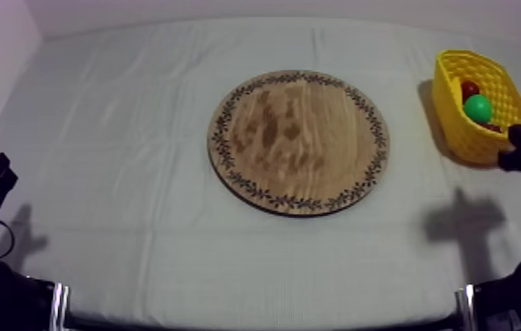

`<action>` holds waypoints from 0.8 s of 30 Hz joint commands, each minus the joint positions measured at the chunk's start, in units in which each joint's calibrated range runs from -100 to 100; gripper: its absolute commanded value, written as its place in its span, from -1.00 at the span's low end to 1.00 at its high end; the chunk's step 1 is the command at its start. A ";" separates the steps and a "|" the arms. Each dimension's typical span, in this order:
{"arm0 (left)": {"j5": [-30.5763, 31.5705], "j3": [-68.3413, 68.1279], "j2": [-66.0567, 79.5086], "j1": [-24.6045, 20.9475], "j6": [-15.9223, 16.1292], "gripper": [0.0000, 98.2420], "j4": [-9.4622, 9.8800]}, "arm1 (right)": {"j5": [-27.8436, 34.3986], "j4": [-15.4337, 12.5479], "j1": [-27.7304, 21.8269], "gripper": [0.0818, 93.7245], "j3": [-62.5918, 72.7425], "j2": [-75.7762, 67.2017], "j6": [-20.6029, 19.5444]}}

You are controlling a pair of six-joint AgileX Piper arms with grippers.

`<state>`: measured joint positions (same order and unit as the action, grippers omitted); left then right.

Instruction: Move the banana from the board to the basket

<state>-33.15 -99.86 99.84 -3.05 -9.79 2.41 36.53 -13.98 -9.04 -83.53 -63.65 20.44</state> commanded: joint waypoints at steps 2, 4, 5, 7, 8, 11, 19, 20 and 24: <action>0.01 -0.03 -0.02 -0.02 -0.03 -1.00 0.01 | -0.77 -3.71 -0.65 -1.00 -8.64 -9.85 1.74; 0.01 -0.03 -0.02 -0.02 -0.01 -1.00 0.01 | 1.73 -2.80 -0.68 -1.00 -9.73 -14.34 -0.17; 0.01 -0.03 -0.02 -0.02 -0.01 -1.00 0.01 | 3.32 -2.05 -0.52 -1.00 -9.98 -16.66 -1.28; 0.01 -0.03 -0.02 -0.02 0.00 -1.00 0.01 | 7.04 -0.16 0.13 -1.00 -10.04 -21.47 -3.32; 0.01 -0.03 -0.02 -0.02 0.00 -1.00 0.01 | 8.92 0.69 0.57 -1.00 -9.83 -23.82 -4.29; 0.01 -0.03 -0.02 -0.02 0.00 -1.00 0.01 | 11.93 2.34 1.96 -1.00 -9.75 -29.09 -7.51; 0.01 -0.03 -0.02 -0.02 0.00 -1.00 0.01 | 6.38 9.44 3.00 -0.99 -13.96 -31.93 -20.47; 0.01 -0.03 -0.02 -0.02 -0.02 -1.00 0.01 | 4.92 10.27 3.00 -0.99 -14.55 -31.98 -21.04; 0.01 -0.03 -0.02 -0.02 -0.01 -1.00 0.01 | 2.37 11.72 3.04 -0.99 -15.62 -32.08 -15.98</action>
<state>-33.15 -99.86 99.84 -3.05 -9.79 2.41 39.43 -2.62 -6.00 -99.16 -95.72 1.64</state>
